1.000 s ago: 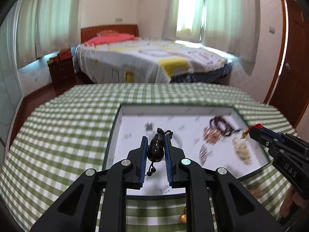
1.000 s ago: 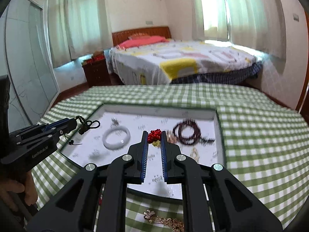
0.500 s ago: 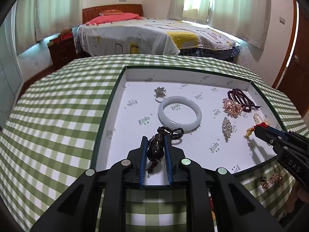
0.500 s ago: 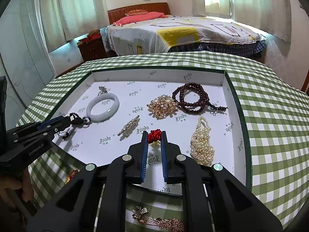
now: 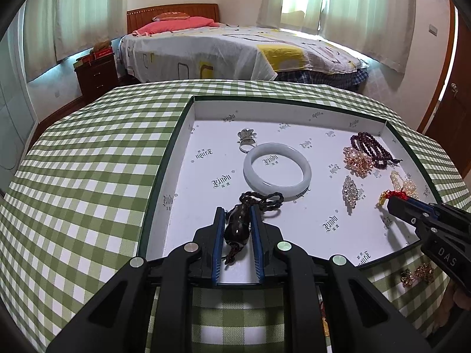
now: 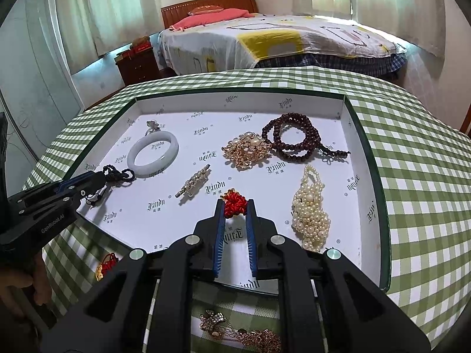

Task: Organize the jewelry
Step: 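Carry the cord and tassel into the box and open both grippers, then grasp the second red tassel with the left gripper while the right grasps the gold chain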

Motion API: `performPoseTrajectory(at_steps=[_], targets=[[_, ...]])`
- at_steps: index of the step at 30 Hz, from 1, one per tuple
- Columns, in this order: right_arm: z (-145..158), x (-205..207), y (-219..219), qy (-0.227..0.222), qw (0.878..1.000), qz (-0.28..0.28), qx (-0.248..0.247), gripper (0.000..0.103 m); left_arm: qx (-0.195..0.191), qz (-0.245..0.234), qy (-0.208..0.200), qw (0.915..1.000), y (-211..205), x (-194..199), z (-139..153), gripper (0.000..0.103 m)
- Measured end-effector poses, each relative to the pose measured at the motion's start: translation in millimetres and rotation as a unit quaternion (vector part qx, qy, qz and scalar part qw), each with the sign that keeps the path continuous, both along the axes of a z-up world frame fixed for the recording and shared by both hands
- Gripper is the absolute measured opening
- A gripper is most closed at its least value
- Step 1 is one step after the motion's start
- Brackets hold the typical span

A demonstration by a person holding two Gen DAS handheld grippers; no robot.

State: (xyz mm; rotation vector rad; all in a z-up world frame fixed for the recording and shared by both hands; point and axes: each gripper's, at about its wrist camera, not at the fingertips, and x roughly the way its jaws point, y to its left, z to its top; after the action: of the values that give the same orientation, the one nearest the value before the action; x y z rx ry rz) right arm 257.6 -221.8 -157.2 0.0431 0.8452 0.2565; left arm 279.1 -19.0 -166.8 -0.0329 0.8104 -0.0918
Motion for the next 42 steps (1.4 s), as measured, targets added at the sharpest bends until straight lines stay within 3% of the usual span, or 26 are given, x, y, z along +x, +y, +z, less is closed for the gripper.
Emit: performPoseTrajectory(at_steps=[3, 5, 7, 22, 26, 42], targets=[[-1, 0, -1, 0.001, 1.000, 0.000, 0.001, 0.016, 0.003, 0.000, 0.000, 1.0000, -1, 0, -1, 0.021], [-1, -1, -2, 0.002, 1.000, 0.000, 0.001, 0.020, 0.003, 0.001, 0.000, 1.0000, -1, 0, -1, 0.026], [0, -2, -2, 0.000, 1.000, -0.001, 0.002, 0.026, 0.002, 0.003, -0.002, 1.0000, 0, -1, 0, 0.038], [22, -14, -6, -0.023, 1.000, -0.005, 0.011, 0.038, 0.001, 0.003, -0.017, 0.9998, -4, -12, 13, 0.067], [30, -20, -9, -0.032, 0.999, -0.008, 0.013, 0.044, 0.001, 0.003, -0.026, 0.9997, -6, -17, 19, 0.068], [37, -62, -38, -0.028, 0.999, -0.032, 0.012, 0.045, 0.000, 0.004, -0.061, 0.9981, -7, -60, 49, 0.073]])
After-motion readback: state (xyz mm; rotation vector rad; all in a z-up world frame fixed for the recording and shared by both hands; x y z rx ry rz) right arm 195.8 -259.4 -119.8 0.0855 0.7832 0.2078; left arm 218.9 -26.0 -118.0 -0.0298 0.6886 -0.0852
